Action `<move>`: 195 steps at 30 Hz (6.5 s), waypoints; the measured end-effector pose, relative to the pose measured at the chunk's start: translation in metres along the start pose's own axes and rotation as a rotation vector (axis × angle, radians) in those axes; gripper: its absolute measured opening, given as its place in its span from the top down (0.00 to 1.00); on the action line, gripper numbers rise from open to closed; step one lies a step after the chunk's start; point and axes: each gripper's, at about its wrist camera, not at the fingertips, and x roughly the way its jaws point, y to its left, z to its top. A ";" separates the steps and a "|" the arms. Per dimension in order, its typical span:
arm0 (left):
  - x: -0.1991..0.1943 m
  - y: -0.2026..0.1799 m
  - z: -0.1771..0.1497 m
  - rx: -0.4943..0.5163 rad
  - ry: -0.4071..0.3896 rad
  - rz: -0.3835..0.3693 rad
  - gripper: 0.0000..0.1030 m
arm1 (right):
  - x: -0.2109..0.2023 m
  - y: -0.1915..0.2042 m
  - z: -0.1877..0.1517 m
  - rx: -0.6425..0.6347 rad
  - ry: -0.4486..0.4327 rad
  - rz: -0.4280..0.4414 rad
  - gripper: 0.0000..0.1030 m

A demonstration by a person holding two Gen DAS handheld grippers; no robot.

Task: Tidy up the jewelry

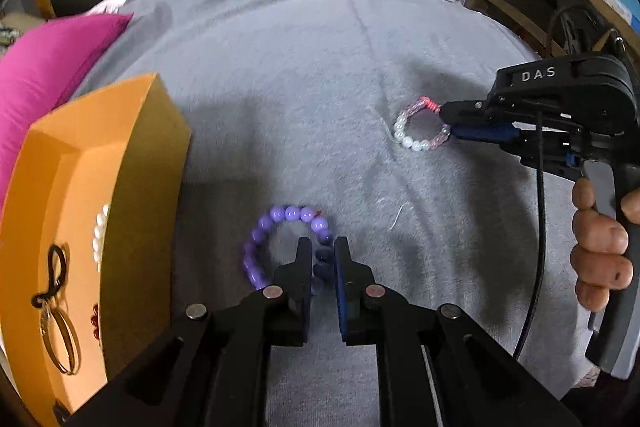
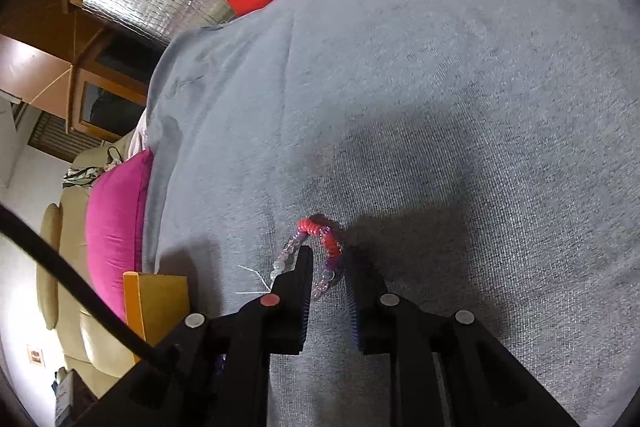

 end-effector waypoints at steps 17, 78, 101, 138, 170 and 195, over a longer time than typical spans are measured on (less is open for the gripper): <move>-0.001 0.020 -0.019 -0.041 0.002 -0.074 0.55 | 0.006 0.010 -0.004 -0.047 -0.047 -0.022 0.77; 0.019 0.015 0.009 -0.096 -0.049 -0.230 0.70 | -0.031 0.028 -0.008 -0.278 -0.248 -0.286 0.93; 0.044 0.013 0.038 -0.054 -0.036 -0.099 0.91 | -0.034 0.013 0.001 -0.210 -0.222 -0.214 0.92; -0.143 0.148 -0.018 -0.088 -0.269 0.137 0.91 | -0.018 0.201 -0.109 -0.526 -0.207 0.448 0.92; -0.090 0.183 -0.134 -0.265 0.017 0.104 0.91 | 0.084 0.237 -0.191 -0.686 0.189 0.345 0.92; -0.124 0.167 -0.115 -0.205 -0.079 0.173 0.52 | 0.037 0.202 -0.136 -0.492 -0.021 0.407 0.54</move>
